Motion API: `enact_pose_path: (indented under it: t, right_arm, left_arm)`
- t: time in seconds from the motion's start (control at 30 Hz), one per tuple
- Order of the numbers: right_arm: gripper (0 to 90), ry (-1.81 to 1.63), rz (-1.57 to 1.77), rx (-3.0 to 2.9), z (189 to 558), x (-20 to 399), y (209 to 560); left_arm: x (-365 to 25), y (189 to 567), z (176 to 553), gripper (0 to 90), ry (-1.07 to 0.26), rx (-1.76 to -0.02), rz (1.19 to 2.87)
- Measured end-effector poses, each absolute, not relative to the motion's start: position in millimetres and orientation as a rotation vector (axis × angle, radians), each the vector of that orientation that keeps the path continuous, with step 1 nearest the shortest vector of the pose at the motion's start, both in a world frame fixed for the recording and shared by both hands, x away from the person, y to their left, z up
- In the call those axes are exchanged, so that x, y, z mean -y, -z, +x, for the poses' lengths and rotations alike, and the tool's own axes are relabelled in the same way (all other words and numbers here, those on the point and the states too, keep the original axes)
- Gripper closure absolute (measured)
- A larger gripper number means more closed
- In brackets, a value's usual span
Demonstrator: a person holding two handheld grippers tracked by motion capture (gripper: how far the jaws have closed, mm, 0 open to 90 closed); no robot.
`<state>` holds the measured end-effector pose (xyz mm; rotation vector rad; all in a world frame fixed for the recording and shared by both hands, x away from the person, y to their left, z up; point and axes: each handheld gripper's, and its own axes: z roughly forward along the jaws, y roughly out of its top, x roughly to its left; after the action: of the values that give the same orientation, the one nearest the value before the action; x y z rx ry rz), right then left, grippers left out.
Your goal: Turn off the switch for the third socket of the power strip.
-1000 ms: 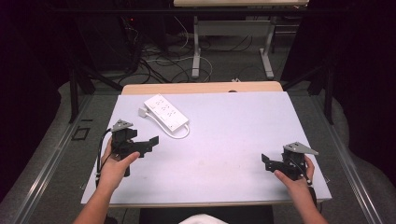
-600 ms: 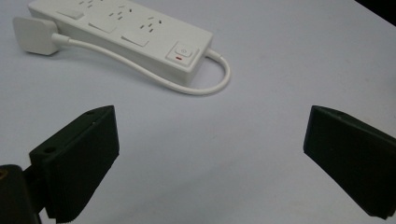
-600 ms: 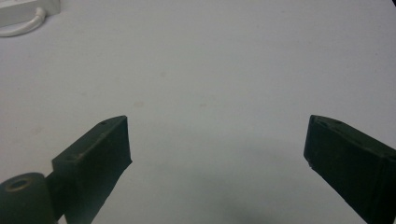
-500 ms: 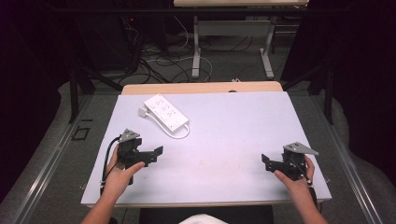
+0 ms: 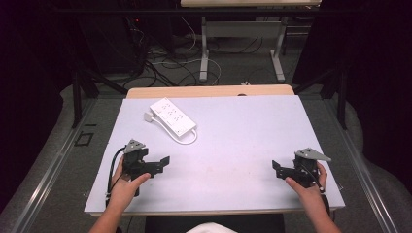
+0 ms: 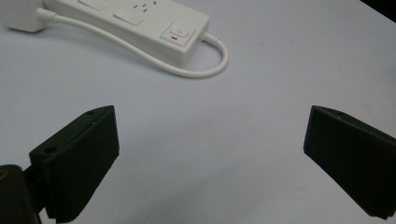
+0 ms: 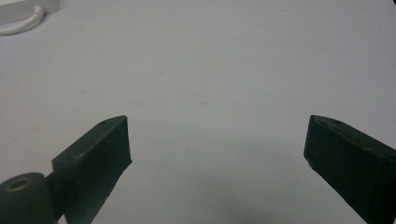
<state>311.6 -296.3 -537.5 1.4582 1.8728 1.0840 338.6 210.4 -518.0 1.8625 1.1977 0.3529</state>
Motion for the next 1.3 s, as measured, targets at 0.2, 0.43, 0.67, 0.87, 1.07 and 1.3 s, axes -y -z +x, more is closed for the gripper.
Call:
enact_pose_path:
  t: [0.2, 0.43, 0.67, 0.87, 1.07, 1.3]
  right_arm:
    - [6.6, -1.081, 1.454, -1.874, 313, 297, 539]
    - [6.6, -1.072, 1.468, -1.879, 314, 297, 541]
    - [6.7, -1.068, 1.473, -1.877, 315, 298, 542]
    - [6.7, -1.068, 1.477, -1.884, 315, 298, 542]
    - [6.6, -1.069, 1.476, -1.887, 316, 298, 543]
    - [6.6, -1.066, 1.474, -1.886, 316, 299, 543]
  left_arm:
    - [-211, 525, 338, 3.6, -0.343, -1.19, 1.859]
    - [-210, 533, 338, 3.5, -0.332, -1.175, 1.877]
    - [-208, 537, 338, 3.5, -0.329, -1.174, 1.89]
    - [-208, 539, 339, 3.5, -0.339, -1.179, 1.89]
    - [-207, 539, 338, 3.5, -0.369, -1.188, 1.886]
    - [-212, 536, 338, 3.5, -0.362, -1.191, 1.894]
